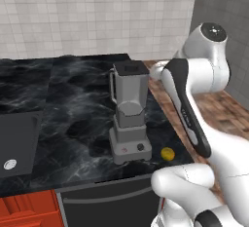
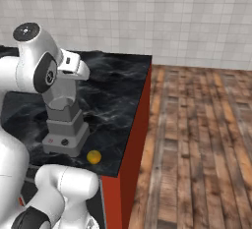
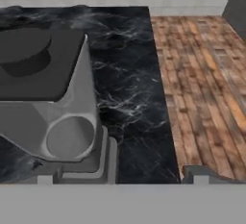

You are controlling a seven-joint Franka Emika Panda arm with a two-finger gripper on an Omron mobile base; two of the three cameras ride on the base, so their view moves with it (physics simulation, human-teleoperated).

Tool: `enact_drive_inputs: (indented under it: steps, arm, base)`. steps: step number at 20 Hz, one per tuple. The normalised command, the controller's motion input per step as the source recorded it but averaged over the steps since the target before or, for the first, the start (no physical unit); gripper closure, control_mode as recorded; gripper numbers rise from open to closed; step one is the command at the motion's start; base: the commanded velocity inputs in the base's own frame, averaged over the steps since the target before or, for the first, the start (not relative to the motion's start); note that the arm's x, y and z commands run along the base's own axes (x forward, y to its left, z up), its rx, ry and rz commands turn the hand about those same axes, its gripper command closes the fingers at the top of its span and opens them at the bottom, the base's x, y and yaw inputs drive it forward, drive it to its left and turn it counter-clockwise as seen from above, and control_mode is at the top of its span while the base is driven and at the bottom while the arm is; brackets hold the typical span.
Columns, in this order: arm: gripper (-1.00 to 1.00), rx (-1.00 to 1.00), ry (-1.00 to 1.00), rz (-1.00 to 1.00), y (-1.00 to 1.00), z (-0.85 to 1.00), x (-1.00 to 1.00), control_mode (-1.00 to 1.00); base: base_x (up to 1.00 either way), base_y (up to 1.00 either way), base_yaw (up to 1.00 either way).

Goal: Open the blender lid, put the orange in the blender, close the lid, and start the blender.

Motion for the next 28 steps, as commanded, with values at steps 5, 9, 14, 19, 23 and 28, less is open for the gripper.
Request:
enact_drive_inputs:
  steps: [5, 9, 14, 19, 23, 28]
  arm:
    - [-1.0, -0.01, -0.17, -0.03, 0.55, 0.96, -0.07, -1.0]
    - [-1.0, 0.0, -0.01, 0.0, 0.81, 0.28, 0.03, -1.0]
    - [-1.0, 0.0, 0.04, 0.0, 0.54, -0.11, 0.29, -1.0]
    - [-1.0, 0.0, 0.0, 0.0, 0.02, -0.19, 0.21, -1.0]
    - [-1.0, 0.0, 0.02, 0.0, 0.0, -0.2, 0.29, -1.0]
    - [-1.0, 0.0, 0.03, 0.0, 0.0, -0.12, 0.38, -1.0]
  base:
    - [0.0, 0.0, 0.0]
    - [0.0, 0.0, 0.0]
    - [0.0, 0.0, 0.0]
    - [0.0, 0.0, 0.0]
    - [0.0, 0.0, 0.0]
    - [0.0, 0.0, 0.0]
